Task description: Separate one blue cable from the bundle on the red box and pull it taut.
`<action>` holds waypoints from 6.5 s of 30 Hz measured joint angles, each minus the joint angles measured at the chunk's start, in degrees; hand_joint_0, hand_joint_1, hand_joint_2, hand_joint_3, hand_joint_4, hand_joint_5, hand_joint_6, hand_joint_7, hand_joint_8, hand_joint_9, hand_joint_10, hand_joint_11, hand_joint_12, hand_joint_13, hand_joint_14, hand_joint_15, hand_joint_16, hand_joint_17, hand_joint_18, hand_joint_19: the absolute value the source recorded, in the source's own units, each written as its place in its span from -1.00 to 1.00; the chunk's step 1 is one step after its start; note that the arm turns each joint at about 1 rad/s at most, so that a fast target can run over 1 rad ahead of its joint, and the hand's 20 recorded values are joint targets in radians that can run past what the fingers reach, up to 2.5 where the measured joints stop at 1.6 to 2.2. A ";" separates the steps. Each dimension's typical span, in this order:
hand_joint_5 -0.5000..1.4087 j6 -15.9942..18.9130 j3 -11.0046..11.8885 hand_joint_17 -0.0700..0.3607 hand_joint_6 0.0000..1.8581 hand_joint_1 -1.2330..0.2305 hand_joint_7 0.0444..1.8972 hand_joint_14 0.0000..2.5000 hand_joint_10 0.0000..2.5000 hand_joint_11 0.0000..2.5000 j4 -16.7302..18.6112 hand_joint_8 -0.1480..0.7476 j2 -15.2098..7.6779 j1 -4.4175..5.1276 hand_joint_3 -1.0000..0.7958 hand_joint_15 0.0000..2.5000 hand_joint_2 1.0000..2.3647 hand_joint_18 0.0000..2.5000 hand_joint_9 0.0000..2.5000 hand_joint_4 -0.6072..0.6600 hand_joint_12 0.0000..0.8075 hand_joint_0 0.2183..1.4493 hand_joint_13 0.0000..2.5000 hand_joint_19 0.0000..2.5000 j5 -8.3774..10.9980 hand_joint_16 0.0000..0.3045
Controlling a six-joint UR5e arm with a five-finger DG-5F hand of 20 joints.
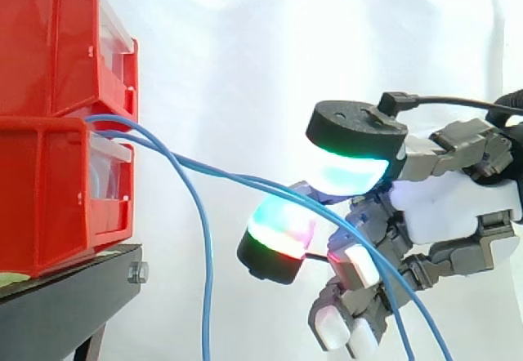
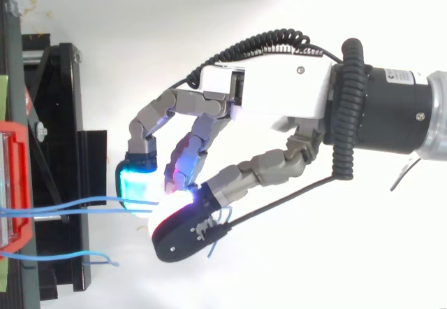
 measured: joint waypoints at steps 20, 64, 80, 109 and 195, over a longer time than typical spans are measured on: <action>-0.62 -0.06 0.09 -0.28 -0.01 -0.57 -0.13 -0.98 -0.98 -0.53 0.01 -0.25 0.01 0.02 -0.44 -0.64 -1.00 -0.38 -0.07 -0.07 -0.26 -0.32 -0.28 -0.60 0.00 -0.75; -0.55 -0.01 0.24 -0.20 -0.06 -0.21 -0.07 -0.98 -0.99 -0.56 -1.38 -0.19 0.19 0.00 -0.44 -0.64 -1.00 -0.35 0.01 -0.03 -0.19 -0.59 -0.26 -0.58 0.00 -0.70; -0.55 0.01 1.24 -0.27 -0.05 -0.35 0.01 -0.98 -0.98 -0.55 -4.35 -0.26 0.73 -0.11 -0.23 -0.64 -0.98 -0.42 -0.01 -0.11 -0.24 -0.40 -0.32 -0.58 -0.44 -0.75; -0.52 0.35 2.19 -0.29 -0.05 -0.44 -0.04 -0.99 -0.99 -0.80 -15.60 -0.33 2.14 0.03 -0.09 -0.79 -0.97 -0.58 -0.19 -0.11 -0.28 -0.38 -0.49 -0.70 -0.24 -0.76; -0.52 16.64 -8.37 -0.27 -0.05 -0.42 -0.08 -0.99 -0.99 -0.69 7.38 -0.27 2.65 0.73 -0.15 -0.70 -0.98 -0.52 -0.09 -0.05 -0.27 -0.36 -0.39 -0.66 0.09 -0.75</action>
